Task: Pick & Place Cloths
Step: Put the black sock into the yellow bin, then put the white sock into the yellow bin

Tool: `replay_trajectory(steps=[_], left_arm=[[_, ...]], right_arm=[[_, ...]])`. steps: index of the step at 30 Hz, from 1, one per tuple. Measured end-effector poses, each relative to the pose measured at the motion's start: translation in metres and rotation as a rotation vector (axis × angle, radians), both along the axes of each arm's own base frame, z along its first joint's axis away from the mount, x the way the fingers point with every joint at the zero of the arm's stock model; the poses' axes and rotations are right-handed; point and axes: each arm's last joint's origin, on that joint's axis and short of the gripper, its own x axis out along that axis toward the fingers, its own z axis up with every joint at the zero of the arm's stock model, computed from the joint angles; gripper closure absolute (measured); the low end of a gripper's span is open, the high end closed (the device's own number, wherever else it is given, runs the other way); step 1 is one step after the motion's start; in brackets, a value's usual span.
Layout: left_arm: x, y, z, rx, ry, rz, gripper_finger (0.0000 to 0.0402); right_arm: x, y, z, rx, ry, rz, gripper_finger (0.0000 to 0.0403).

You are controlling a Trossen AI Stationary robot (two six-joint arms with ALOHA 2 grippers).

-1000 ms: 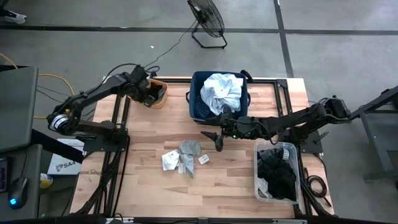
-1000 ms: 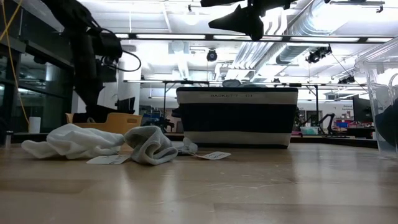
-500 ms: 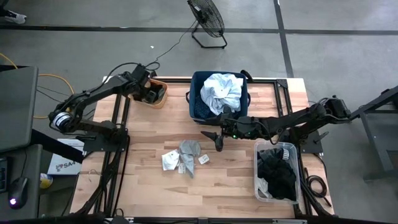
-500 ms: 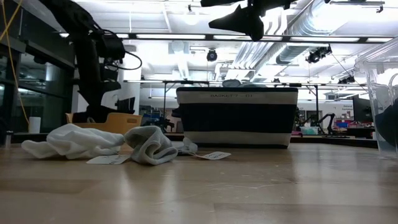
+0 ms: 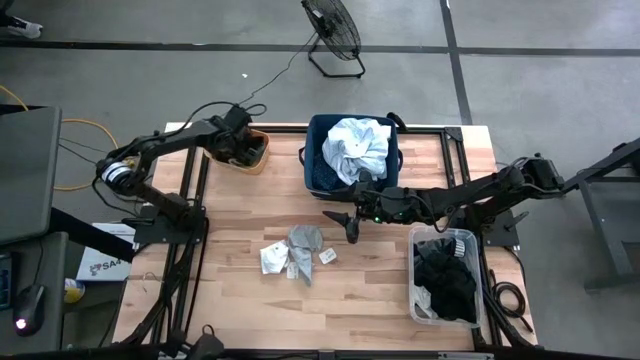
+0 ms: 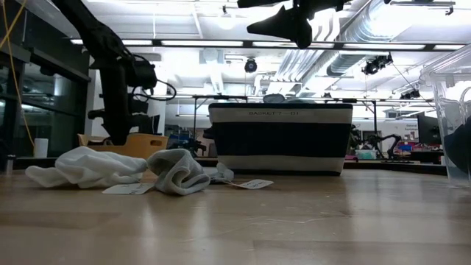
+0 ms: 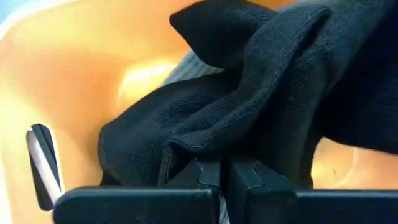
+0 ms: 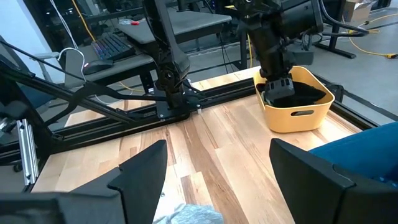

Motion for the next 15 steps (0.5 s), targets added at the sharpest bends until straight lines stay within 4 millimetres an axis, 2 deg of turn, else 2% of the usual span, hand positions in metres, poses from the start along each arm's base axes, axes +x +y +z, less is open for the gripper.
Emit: replay_trajectory(steps=[6,15], left_arm=[[-0.005,-0.007,0.016,0.040,-0.035,-0.021,0.0401],[-0.016,-0.029,0.049,0.047,-0.189,-0.104,0.0401]], right_arm=[[0.000,0.000,0.000,0.000,0.000,0.000,0.0127],[0.000,0.000,0.000,0.000,0.000,0.000,0.0127]])
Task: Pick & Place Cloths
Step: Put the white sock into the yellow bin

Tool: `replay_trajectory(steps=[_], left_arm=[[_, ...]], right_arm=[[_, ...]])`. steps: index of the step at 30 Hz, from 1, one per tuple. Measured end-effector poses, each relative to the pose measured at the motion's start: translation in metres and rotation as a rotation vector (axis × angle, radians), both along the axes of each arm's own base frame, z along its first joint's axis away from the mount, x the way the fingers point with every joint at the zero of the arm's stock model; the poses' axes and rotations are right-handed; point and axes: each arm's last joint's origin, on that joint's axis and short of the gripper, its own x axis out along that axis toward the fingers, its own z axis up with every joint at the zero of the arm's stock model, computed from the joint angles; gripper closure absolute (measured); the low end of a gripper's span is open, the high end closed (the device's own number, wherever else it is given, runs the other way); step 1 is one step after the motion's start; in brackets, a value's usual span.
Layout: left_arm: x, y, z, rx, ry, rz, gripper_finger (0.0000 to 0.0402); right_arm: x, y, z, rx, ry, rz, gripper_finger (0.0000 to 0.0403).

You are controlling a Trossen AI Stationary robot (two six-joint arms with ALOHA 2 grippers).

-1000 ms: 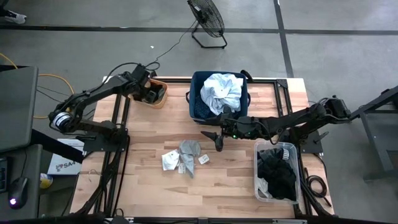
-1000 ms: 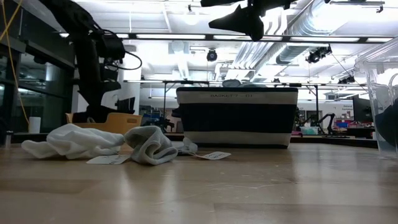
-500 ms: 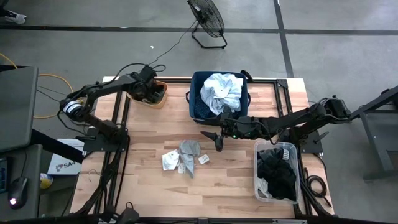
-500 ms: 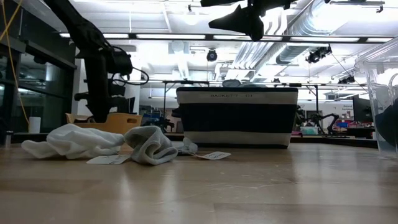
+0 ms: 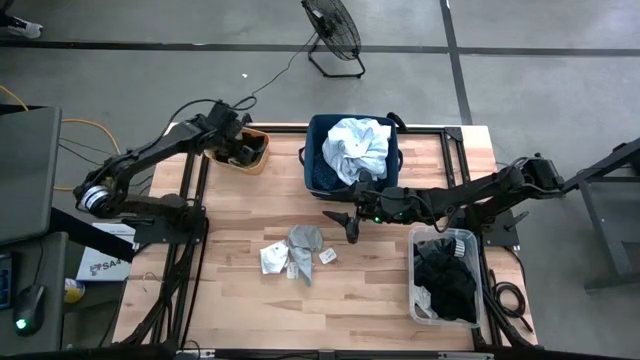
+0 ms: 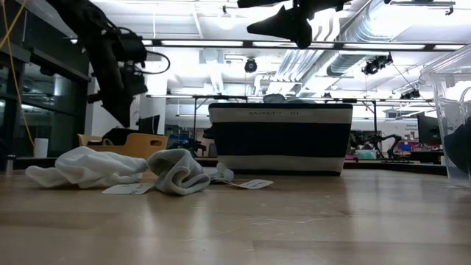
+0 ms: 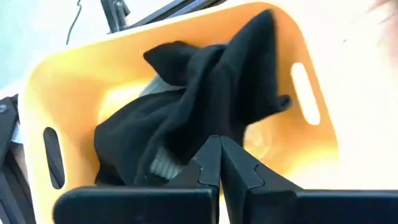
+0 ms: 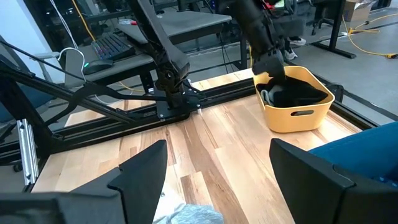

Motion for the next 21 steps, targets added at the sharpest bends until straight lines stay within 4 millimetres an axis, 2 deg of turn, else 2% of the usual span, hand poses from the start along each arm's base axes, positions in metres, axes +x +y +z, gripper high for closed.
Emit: replay_trajectory(steps=[6,11,18,21], left_arm=[[-0.007,-0.014,0.014,-0.025,-0.092,-0.073,0.0401],[-0.008,-0.028,0.022,-0.093,-0.213,-0.213,0.0401],[0.014,-0.061,0.027,-0.145,-0.252,-0.424,0.0401],[0.026,-0.075,0.028,-0.149,-0.243,-0.473,0.0401]], right_arm=[[0.000,0.000,-0.001,-0.002,0.015,0.001,0.0127],[-0.001,0.000,-0.003,-0.005,0.031,0.003,0.0127],[-0.001,0.000,-0.004,-0.006,0.041,0.006,0.0127],[-0.002,0.002,-0.008,-0.007,0.084,0.068,0.0127]])
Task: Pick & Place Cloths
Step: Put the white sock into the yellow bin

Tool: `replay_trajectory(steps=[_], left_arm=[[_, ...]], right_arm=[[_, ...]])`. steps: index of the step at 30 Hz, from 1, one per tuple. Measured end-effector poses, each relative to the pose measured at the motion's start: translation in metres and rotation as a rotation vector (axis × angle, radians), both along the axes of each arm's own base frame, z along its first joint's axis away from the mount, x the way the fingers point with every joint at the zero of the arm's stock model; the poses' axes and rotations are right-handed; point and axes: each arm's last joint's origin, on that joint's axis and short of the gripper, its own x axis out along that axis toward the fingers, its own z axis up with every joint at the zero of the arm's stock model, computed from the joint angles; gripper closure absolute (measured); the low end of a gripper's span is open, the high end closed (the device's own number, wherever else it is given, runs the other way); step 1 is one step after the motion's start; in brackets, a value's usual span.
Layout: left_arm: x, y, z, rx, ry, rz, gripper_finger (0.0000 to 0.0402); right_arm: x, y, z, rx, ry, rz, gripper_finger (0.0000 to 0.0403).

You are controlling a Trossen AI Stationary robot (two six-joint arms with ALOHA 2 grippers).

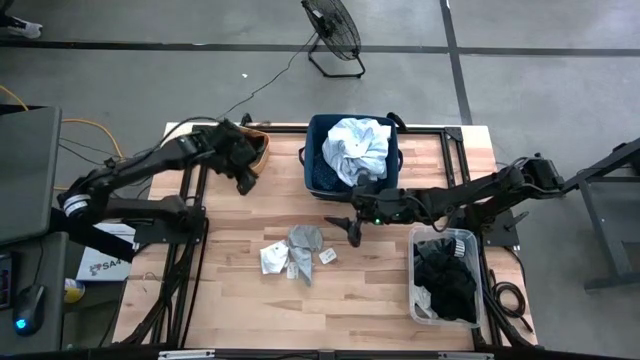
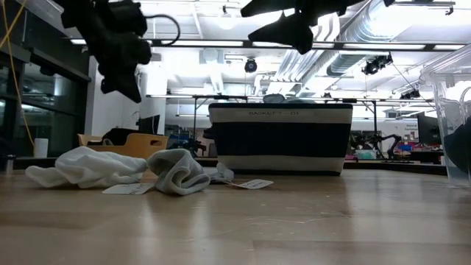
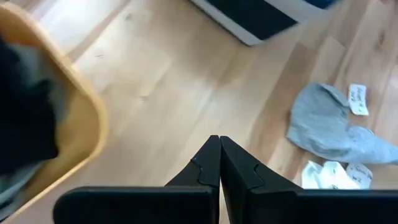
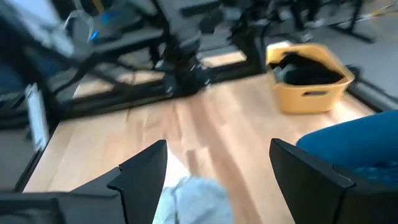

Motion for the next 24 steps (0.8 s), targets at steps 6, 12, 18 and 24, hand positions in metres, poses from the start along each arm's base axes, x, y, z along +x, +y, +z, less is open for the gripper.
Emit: replay_trajectory(steps=[6,12,18,24], left_arm=[[0.017,-0.022,0.002,0.048,-0.009,-0.030,0.0401],[0.029,-0.038,0.006,0.101,-0.047,-0.067,0.0401],[0.033,-0.046,0.007,0.128,-0.057,-0.069,0.0401],[0.034,-0.046,0.007,0.120,-0.060,-0.047,0.0401]], right_arm=[[-0.009,-0.001,-0.015,0.006,0.067,0.109,0.0127],[-0.051,-0.018,-0.024,0.064,-0.017,0.042,0.0127],[-0.101,-0.032,-0.042,0.121,-0.185,-0.001,0.0127],[-0.134,-0.041,-0.068,0.145,-0.226,-0.056,0.0127]])
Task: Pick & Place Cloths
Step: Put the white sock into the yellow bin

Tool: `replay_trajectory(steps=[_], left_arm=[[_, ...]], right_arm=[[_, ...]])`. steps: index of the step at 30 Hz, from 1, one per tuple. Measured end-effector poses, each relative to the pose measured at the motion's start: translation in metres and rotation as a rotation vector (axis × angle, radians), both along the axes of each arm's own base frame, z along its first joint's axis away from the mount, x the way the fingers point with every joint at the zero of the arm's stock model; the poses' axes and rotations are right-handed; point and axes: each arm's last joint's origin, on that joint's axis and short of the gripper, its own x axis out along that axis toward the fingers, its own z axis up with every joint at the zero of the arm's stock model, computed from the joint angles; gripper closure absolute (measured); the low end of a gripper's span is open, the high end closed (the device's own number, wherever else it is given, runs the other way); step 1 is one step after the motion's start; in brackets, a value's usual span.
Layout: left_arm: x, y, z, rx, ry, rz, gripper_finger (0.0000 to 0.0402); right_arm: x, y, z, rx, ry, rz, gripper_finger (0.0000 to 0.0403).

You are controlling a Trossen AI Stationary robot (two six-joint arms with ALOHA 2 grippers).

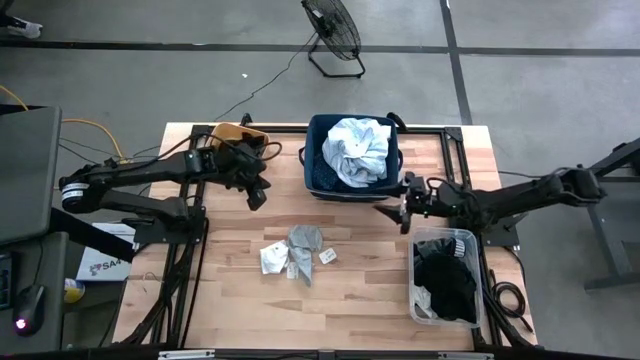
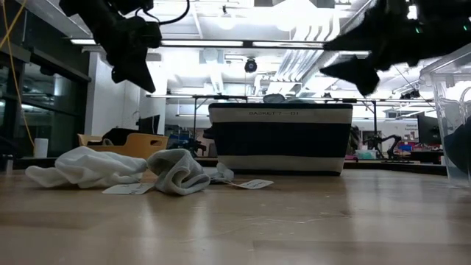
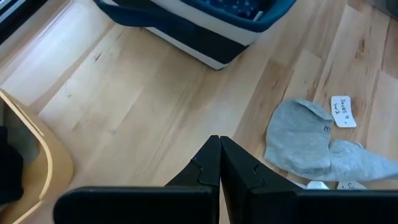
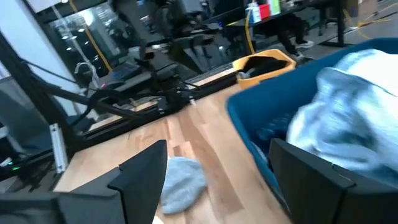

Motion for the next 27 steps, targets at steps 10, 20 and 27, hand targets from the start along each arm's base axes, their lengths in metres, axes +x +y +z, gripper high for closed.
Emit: replay_trajectory(steps=[10,20,27], left_arm=[[0.002,0.001,0.002,0.008,-0.025,0.000,0.0401],[0.002,0.001,0.002,0.008,-0.023,0.001,0.0401],[0.001,0.000,0.001,0.005,-0.015,0.001,0.0401]], right_arm=[[-0.027,-0.004,-0.026,0.009,-0.076,-0.012,0.0127],[-0.037,-0.004,-0.035,0.011,-0.075,-0.013,0.0127],[-0.041,-0.002,-0.035,-0.015,-0.053,0.069,0.0127]])
